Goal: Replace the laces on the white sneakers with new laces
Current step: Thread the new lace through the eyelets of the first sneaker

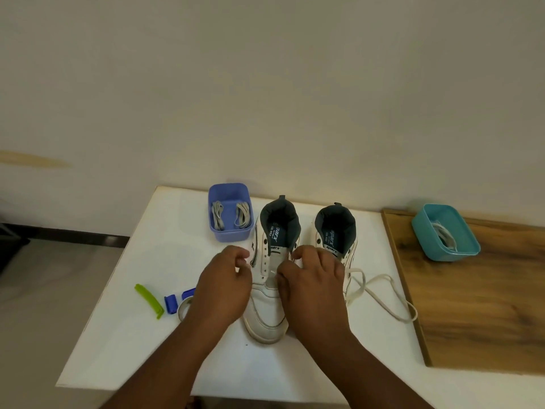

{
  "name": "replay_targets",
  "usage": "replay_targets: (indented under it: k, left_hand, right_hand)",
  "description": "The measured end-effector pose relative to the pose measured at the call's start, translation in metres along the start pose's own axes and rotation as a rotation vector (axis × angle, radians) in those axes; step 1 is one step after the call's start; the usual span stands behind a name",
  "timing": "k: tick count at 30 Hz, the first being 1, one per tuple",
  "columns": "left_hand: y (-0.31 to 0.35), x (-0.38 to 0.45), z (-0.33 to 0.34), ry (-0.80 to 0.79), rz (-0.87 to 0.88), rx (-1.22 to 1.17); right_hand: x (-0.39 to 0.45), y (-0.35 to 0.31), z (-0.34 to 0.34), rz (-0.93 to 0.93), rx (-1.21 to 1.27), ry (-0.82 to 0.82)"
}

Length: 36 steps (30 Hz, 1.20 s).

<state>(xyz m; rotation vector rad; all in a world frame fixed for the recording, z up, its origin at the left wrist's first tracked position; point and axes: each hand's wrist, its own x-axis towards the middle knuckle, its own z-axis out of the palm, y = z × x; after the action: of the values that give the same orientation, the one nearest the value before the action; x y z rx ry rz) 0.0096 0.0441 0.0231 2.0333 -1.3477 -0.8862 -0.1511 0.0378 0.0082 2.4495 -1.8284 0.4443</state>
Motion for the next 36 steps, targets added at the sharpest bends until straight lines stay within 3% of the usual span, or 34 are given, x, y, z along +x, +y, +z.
replay_targets:
  k: [3,11,17,25,31,36]
  left_hand:
    - [-0.008,0.001,0.011,-0.108,0.019,0.098]
    - [-0.012,0.007,0.007,-0.113,0.023,-0.019]
    - [-0.017,0.011,0.005,-0.207,0.044,-0.078]
    - [-0.015,0.013,0.001,-0.236,0.058,-0.118]
    - [-0.011,0.015,0.001,-0.242,0.078,-0.079]
    - [-0.014,0.016,-0.001,-0.201,0.092,-0.025]
  right_hand:
    - [0.001,-0.008,-0.001,-0.002,-0.066,-0.026]
    - [0.005,-0.012,0.001,0.002,-0.067,-0.047]
    - [0.009,-0.003,0.013,-0.017,0.179,-0.091]
    - [0.011,0.003,0.019,-0.007,0.226,-0.182]
    - [0.003,-0.001,0.029,0.052,0.294,-0.072]
    - [0.004,0.001,0.030,0.013,0.314,-0.116]
